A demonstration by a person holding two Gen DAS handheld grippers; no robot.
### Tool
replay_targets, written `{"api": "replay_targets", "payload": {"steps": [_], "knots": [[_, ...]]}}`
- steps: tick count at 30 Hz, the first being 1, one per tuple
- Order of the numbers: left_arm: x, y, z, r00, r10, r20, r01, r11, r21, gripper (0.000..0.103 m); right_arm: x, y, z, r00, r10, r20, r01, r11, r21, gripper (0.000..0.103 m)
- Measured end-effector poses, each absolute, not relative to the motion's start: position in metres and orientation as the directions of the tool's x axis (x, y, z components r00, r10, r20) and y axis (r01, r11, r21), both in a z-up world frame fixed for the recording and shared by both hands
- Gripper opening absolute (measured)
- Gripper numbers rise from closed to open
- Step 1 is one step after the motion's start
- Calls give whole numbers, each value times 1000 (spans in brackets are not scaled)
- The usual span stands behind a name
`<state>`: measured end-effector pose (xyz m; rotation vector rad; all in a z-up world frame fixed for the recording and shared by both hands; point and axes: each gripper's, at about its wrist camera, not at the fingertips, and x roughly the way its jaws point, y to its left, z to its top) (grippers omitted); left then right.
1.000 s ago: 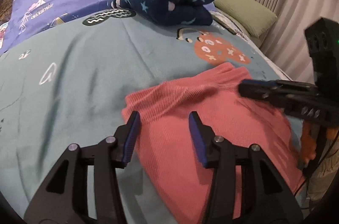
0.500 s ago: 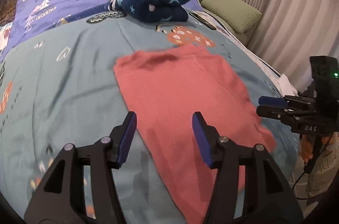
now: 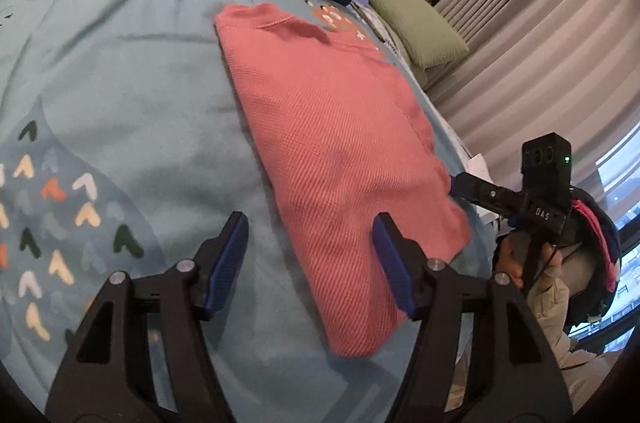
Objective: Fold small clothes
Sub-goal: 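Slide the left gripper under the folded sweatshirt edge and grasp it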
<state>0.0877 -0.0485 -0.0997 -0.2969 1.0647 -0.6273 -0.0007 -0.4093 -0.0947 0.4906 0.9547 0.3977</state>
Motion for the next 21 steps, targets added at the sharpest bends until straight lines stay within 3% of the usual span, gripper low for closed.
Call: {"api": "replay_targets", "payload": {"steps": [8, 13, 18, 21], "knots": [[58, -52, -105, 414, -538, -735, 385, 835, -394, 62, 9, -404, -100, 529, 531, -662, -136, 823, 552, 67], [21, -55, -101, 474, -457, -753, 430, 866, -254, 62, 11, -408, -102, 526, 550, -649, -136, 808, 574, 67], [23, -39, -91, 411, -517, -751, 396, 843, -363, 62, 15, -404, -97, 517, 550, -656, -165, 816, 555, 68], [40, -35, -76, 391, -637, -664, 416, 766, -490, 62, 24, -406, -97, 510, 576, -639, -180, 798, 575, 68]]}}
